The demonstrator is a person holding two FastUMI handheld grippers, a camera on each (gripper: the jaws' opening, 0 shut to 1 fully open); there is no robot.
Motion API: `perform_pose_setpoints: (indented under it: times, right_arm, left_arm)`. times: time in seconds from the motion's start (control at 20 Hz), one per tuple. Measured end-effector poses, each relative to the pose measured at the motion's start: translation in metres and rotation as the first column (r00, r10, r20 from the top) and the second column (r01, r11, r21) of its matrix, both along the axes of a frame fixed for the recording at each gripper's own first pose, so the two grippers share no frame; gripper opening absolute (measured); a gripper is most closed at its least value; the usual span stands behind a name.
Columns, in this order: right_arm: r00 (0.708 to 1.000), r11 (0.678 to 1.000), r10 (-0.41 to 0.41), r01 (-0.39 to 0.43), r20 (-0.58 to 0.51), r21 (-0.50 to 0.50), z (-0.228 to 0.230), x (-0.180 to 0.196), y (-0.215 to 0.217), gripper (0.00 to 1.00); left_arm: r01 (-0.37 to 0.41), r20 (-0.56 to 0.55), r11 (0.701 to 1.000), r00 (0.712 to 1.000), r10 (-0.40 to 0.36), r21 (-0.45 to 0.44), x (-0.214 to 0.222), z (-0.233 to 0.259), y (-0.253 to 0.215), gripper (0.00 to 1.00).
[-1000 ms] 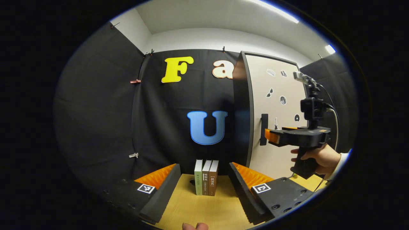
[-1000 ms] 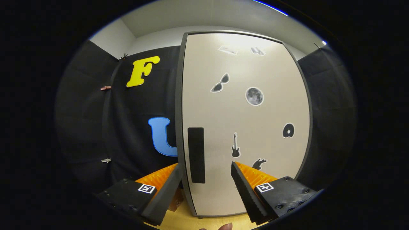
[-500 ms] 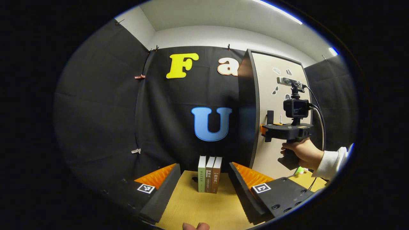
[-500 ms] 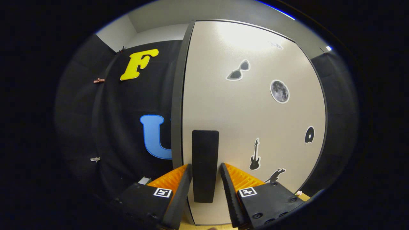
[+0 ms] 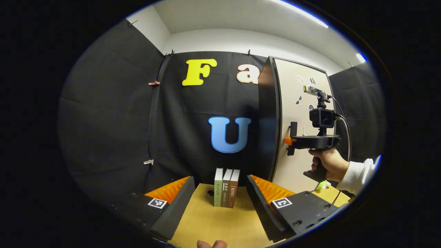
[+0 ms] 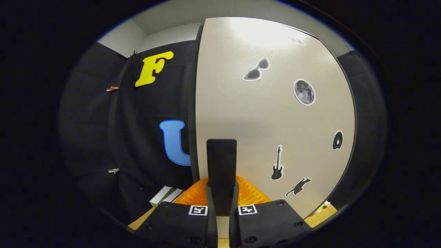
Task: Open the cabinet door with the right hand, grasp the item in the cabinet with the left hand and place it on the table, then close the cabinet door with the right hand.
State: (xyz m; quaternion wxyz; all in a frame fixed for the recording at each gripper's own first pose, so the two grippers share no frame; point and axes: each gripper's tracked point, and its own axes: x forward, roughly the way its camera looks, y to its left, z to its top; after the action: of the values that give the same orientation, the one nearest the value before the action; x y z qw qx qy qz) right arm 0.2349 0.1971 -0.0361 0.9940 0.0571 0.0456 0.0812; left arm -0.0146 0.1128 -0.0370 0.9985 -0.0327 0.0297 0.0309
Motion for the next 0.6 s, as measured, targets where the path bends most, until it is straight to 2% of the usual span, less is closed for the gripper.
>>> perform_pose_setpoints:
  times: [0.35,0.6]
  right_arm:
    - [0.997,0.997,0.073,-0.073,-0.026,0.018,0.002,-0.035,-0.01,0.17]
    - [0.997,0.997,0.078,-0.078,-0.015,0.025,0.004,-0.054,-0.023,0.17]
  left_arm:
    - [-0.002,0.016,1.0,1.0,0.002,0.017,-0.03,0.008,-0.015,0.95]
    - [-0.003,0.013,1.0,1.0,0.003,0.014,-0.048,0.008,-0.025,0.95]
